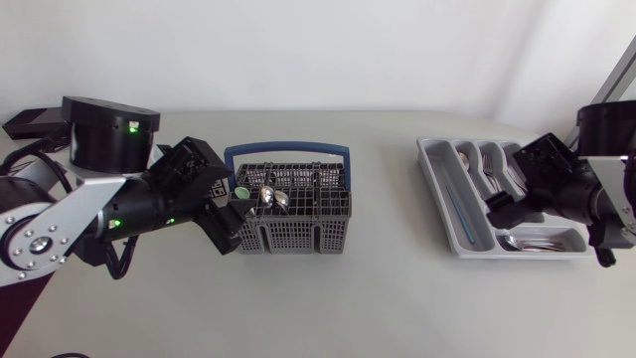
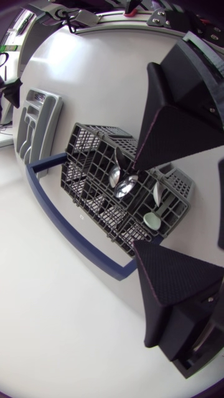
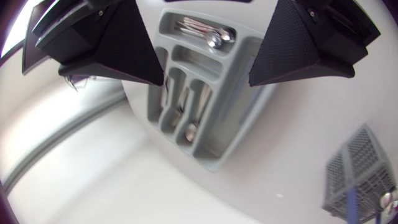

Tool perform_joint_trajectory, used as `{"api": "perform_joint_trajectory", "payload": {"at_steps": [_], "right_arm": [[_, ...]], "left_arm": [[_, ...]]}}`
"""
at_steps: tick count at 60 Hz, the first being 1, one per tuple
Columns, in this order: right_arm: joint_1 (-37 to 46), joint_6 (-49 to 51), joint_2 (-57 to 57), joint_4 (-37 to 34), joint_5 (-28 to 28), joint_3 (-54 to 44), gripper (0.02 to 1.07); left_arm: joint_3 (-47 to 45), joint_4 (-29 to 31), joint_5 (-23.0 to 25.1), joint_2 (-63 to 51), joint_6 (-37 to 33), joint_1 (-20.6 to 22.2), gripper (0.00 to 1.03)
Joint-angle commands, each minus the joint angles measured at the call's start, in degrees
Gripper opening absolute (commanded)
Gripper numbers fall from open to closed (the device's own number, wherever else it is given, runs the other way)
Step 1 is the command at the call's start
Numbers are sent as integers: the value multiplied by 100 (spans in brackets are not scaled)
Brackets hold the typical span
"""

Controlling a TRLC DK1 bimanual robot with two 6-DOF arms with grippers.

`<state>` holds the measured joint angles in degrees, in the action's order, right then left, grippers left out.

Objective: Transfer all utensils from the basket to the drawer tray.

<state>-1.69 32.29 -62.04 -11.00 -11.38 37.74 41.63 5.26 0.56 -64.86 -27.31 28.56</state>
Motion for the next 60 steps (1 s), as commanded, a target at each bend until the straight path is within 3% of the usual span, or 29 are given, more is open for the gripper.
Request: {"api": "perform_joint_trajectory", "payload": {"at_steps": [1, 10, 22, 30, 45, 60], "right_arm": [[-841, -311, 236, -464, -40, 181, 102], [-2125, -821, -133, -1088, -146, 858, 102], [-3030, -1058, -783, -1237, -128, 1333, 102], [-3575, -1278, -1082, -1246, -84, 1517, 102], [-3961, -1524, -1732, -1475, 496, 2036, 102], [-4436, -1814, -2172, -1483, 514, 2423, 96]], "left_arm": [[-93, -16, -3, 88, -187, -96, 82], [-287, -174, 50, 149, -292, -69, 84], [-550, -508, 41, 237, -872, 291, 83], [-594, -491, 23, 290, -1163, 308, 84], [-770, -517, 32, 342, -1699, 475, 84], [-972, -526, 32, 334, -2217, 528, 84]]}}
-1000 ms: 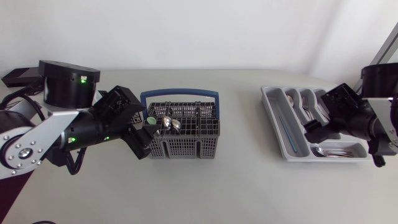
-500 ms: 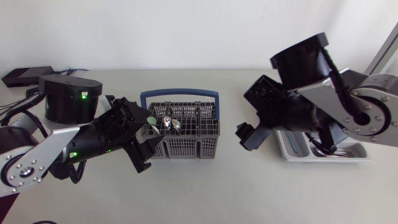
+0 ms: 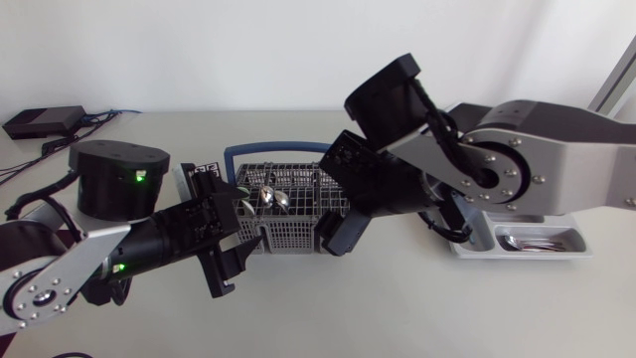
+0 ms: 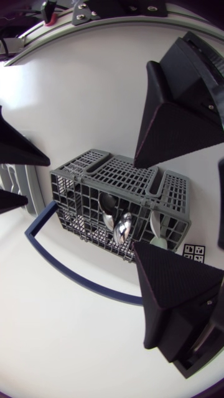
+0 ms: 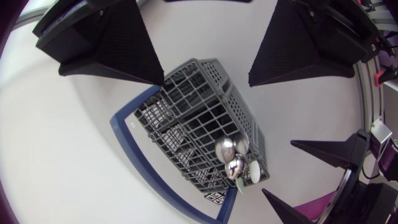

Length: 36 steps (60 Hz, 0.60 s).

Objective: Transfer all utensils from the basket to the drawer tray.

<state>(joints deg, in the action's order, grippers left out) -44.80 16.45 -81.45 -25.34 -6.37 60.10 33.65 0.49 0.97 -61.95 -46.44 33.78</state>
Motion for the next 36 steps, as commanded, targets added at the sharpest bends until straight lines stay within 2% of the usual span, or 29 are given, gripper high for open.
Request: {"api": "perform_joint_trajectory", "payload": {"at_steps": [1, 13, 23, 31, 36], "right_arm": [[-143, -282, -275, -58, 13, 231, 96], [-390, -634, -758, -182, 4, 705, 96], [-636, -819, -1224, -234, -321, 1136, 95], [-706, -889, -1514, -296, -655, 1382, 92], [-724, -915, -1690, -296, -769, 1523, 87]], "left_arm": [[-174, -49, -9, 43, -331, 6, 84], [-148, 30, 8, 43, -419, -29, 84], [-131, 65, 131, 17, -428, -196, 84], [-69, 109, 263, -45, -428, -355, 84], [28, 197, 316, -133, -419, -442, 84]]}}
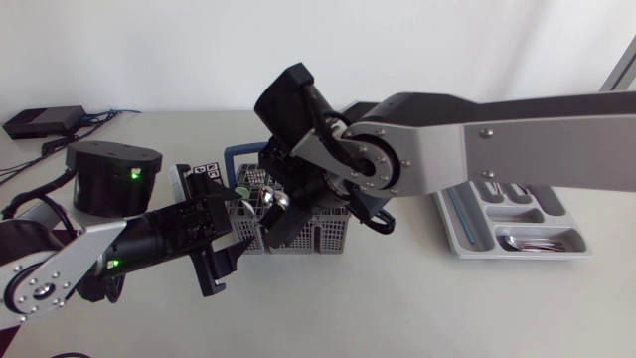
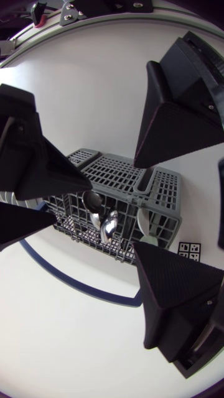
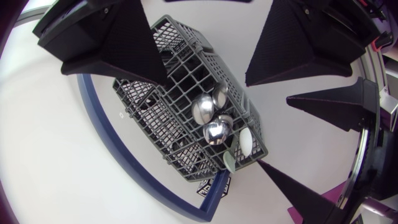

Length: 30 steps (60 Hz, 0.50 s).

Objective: Transfer all utensils from the basket to the drawer tray.

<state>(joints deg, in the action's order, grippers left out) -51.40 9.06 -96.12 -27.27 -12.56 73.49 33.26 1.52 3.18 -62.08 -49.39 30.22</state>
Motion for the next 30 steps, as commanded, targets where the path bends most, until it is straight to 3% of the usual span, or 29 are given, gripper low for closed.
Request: {"api": "perform_joint_trajectory", "payload": {"at_steps": [1, 17, 30], "right_arm": [[-63, -185, -241, -103, -177, 200, 87], [-116, -185, -505, -86, -405, 385, 71], [-134, -176, -601, -95, -599, 394, 45]], "left_arm": [[85, 129, 113, -128, -115, -113, 84], [463, 481, 385, -331, 25, -385, 84], [454, 498, 385, -331, 61, -341, 84]]}}
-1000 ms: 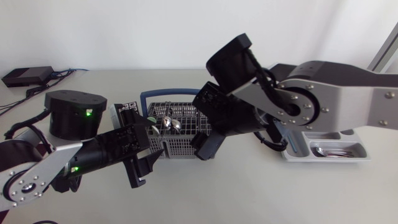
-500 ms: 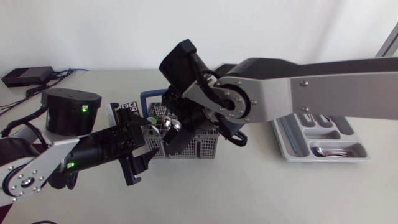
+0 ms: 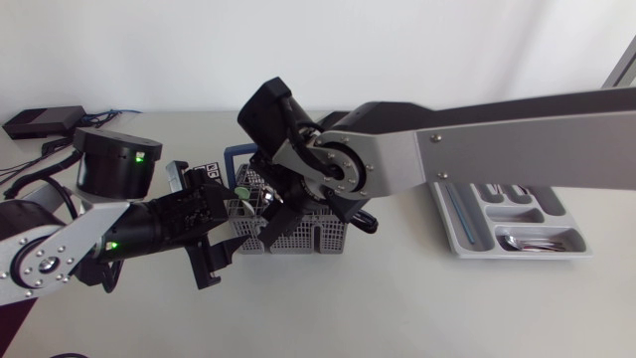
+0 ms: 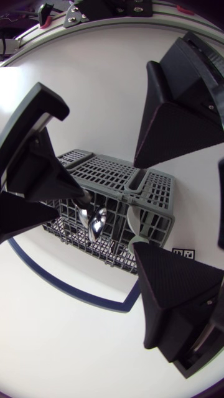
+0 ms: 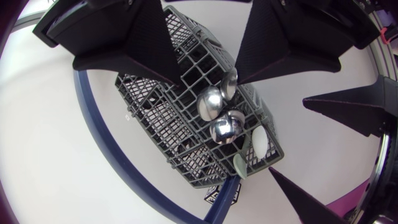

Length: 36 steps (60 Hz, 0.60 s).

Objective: Transfer all utensils from the basket to the drawer tray.

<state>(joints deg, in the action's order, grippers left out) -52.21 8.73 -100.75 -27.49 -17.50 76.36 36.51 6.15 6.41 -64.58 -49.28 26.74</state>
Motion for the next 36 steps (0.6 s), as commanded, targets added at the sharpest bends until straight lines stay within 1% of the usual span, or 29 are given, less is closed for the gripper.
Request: {"api": "perform_joint_trajectory", "payload": {"at_steps": [1, 7, 12, 22, 36], "right_arm": [[-62, -144, -138, -73, -105, 107, 44], [-150, -73, -199, -64, -272, 116, 29], [-246, -3, -261, -38, -465, 116, 20], [-352, 129, -279, 24, -711, 116, 15], [-440, 419, 3, 208, -817, 20, 11]], "left_arm": [[119, 35, 62, -81, 50, 6, 84], [111, 35, 62, -73, 76, 15, 84], [93, 35, 62, -73, 94, 24, 84], [40, 26, 62, -81, 173, 42, 84], [14, 26, 62, -81, 199, 50, 84]]}}
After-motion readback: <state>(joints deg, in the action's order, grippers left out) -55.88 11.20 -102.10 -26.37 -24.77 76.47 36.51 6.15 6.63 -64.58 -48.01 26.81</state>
